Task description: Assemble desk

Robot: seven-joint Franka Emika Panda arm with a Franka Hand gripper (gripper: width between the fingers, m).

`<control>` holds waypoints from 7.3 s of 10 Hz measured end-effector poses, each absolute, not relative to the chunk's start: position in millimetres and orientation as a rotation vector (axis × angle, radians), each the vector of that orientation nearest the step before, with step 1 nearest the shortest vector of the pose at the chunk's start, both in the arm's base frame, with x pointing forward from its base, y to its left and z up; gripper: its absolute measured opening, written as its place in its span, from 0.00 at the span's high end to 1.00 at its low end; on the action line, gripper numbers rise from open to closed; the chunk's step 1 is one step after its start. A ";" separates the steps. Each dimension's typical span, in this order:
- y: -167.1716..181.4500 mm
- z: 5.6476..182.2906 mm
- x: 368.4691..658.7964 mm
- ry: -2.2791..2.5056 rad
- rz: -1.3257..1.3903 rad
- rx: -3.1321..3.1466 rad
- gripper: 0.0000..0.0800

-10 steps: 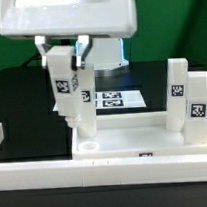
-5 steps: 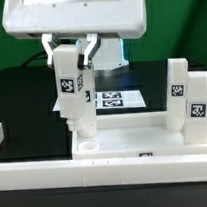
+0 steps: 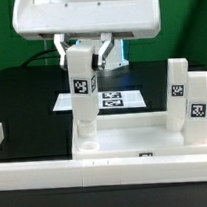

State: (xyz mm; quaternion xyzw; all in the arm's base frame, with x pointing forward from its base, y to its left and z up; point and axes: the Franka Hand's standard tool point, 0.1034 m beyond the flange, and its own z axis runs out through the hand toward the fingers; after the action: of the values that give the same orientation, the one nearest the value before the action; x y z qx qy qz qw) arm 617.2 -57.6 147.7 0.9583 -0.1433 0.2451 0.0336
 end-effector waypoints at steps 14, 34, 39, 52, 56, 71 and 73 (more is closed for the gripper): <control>-58.1 134.0 617.0 -0.388 0.874 2.870 0.64; -56.8 114.4 610.8 -0.347 0.861 2.854 0.23; -66.5 150.0 615.7 -0.371 0.812 2.906 0.19; -62.5 139.1 605.7 -0.448 -0.028 3.160 0.19; -58.9 142.1 614.2 -0.472 -0.029 3.156 0.19; -65.5 126.2 623.7 -0.440 0.098 3.122 0.64; -65.5 126.3 623.7 -0.498 0.097 3.115 0.64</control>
Offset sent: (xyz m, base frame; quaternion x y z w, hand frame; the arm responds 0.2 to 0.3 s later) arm 0.0000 0.0000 0.0000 0.0000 0.0650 0.0000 0.9979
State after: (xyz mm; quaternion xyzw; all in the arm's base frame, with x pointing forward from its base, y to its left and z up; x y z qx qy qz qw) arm 623.7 -65.5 126.3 0.9870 -0.1577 0.0306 -0.0071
